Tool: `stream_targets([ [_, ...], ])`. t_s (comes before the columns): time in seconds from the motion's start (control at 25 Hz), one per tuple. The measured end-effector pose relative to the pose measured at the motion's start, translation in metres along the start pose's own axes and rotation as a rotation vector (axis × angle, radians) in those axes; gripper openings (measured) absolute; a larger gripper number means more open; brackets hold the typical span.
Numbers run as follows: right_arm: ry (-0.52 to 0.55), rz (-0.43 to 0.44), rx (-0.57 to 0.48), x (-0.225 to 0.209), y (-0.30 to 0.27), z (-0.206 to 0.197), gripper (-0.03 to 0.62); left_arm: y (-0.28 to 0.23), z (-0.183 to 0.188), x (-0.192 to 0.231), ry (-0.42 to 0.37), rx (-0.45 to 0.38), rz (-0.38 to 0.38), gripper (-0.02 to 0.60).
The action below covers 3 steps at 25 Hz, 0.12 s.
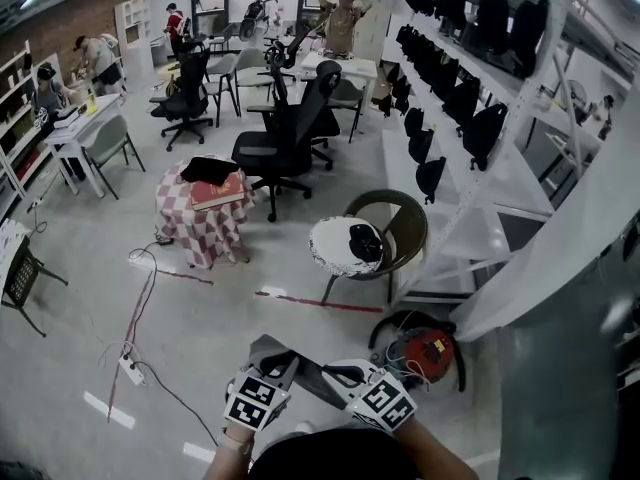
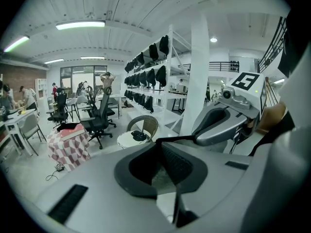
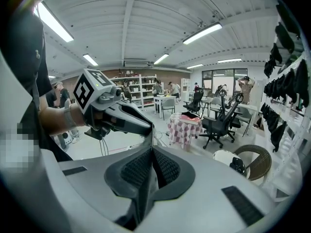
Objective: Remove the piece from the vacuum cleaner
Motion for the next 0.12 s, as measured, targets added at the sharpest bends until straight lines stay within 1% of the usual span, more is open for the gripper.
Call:
stream_targets([
  [0.12,0.001,-0.005,0.005,-0.0048,0.0024,-0.0014,0.037,-0.0046,0.0026,-0.0013,0.003,0.001,-0.003,0.045],
])
Point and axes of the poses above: the fingertips, and each gripper's own axes: y backward along the fingers, x to its left, z out of its top, the point moved 4 cm from there along y, backward along the fingers, and after that the axes turned 13 degrees about -y, right-handed, at the moved point
